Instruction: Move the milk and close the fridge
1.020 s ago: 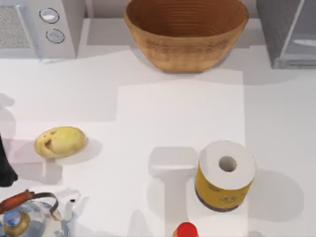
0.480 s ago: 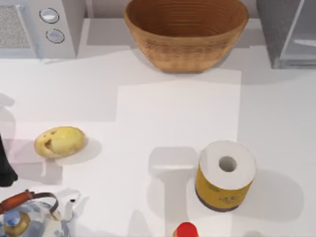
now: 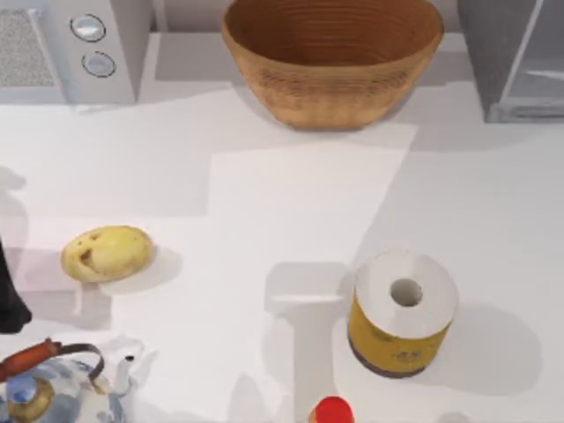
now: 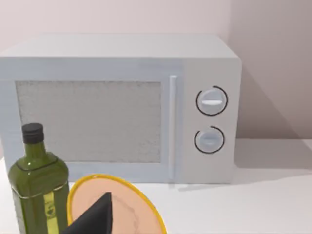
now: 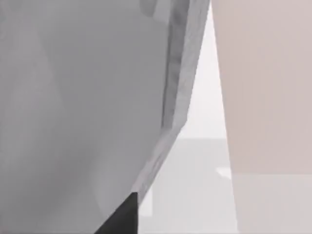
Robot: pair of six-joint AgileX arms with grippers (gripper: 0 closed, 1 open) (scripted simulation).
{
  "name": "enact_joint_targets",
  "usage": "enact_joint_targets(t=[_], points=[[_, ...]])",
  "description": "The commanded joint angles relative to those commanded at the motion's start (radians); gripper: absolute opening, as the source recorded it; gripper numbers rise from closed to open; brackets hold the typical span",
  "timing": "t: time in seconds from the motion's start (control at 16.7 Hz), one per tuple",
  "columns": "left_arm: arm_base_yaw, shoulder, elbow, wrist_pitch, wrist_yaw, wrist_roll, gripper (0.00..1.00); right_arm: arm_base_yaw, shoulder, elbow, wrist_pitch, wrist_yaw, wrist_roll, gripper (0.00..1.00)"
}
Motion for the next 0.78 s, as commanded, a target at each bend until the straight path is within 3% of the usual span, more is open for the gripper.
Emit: enact_joint_targets(t=[0.78], points=[[0.000,0.000,0.000,0.000,0.000,0.000,1.00,0.481,-0.100,-0.156,0.169,0.366,0.320,1.00]])
